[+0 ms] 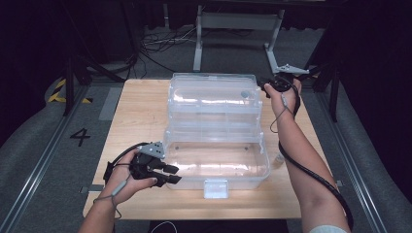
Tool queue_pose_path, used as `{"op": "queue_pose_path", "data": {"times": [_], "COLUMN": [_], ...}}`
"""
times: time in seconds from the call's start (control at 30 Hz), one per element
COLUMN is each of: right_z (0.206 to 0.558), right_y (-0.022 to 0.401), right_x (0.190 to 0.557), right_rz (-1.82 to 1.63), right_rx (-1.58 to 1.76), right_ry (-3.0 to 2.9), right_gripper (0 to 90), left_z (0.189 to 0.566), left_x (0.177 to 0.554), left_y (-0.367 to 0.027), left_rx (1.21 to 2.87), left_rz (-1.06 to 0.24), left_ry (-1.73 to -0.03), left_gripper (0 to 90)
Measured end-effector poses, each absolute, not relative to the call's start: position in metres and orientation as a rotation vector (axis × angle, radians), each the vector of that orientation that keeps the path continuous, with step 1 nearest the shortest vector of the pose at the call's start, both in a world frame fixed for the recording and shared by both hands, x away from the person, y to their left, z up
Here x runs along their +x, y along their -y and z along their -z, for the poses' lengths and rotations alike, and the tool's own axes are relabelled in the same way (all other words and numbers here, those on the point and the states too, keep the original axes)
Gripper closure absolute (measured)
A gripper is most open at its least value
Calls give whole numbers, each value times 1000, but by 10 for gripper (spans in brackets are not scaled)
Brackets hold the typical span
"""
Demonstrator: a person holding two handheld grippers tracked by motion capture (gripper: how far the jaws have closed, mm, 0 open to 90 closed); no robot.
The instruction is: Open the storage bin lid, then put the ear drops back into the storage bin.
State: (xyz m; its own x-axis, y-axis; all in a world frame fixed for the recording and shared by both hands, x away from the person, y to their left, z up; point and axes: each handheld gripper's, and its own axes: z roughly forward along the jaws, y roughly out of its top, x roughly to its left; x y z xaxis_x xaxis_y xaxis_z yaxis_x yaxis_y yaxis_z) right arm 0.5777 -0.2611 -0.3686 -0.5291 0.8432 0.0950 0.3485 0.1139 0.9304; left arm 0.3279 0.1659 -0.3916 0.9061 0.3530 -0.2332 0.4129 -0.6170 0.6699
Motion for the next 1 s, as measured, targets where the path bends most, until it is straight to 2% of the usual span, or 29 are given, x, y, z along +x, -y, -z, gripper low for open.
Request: {"op": "queue_pose_path", "data": {"times": [0.1,0.13,0.4,1.0], "right_z": [366,358,340,322], "right_y": [262,265,279,315], "right_x": [575,565,529,466], "right_rz": [-1415,-1436,-1450,-1433], "right_rx": [1149,1132,1080,1012], "right_ry": [-1938,-1952,-2003,-2044], "right_gripper": [622,596,545,501], "left_z": [391,391,387,380], "left_x": [328,329,331,341], "left_y": [-167,-168,-173,-176], "left_rx": [2282,2279,2261,2250], "left_rz": [100,101,92,69], "left_ry": [-539,-545,-570,-583], "left_gripper": [620,614,600,575]}}
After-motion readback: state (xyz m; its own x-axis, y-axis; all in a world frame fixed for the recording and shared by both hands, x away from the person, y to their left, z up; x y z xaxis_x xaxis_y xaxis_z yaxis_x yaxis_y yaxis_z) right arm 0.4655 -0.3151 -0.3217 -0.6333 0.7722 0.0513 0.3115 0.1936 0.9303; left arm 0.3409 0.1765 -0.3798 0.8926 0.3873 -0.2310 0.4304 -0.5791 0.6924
